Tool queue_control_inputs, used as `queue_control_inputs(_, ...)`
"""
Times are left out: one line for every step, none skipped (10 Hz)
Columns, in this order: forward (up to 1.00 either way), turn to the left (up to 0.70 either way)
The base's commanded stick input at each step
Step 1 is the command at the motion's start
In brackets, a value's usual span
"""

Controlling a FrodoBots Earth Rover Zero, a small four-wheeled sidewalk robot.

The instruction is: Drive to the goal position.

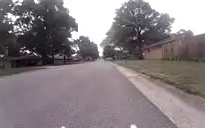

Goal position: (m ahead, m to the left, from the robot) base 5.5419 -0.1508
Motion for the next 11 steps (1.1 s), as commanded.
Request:
queue_control_inputs(0.07,0.0)
queue_control_inputs(0.07,0.0)
queue_control_inputs(0.07,0.0)
queue_control_inputs(0.07,0.0)
queue_control_inputs(0.07,0.0)
queue_control_inputs(0.07,0.0)
queue_control_inputs(0.07,0.0)
queue_control_inputs(0.07,0.0)
queue_control_inputs(0.07,0.0)
queue_control_inputs(0.07,0.0)
queue_control_inputs(0.07,0.0)
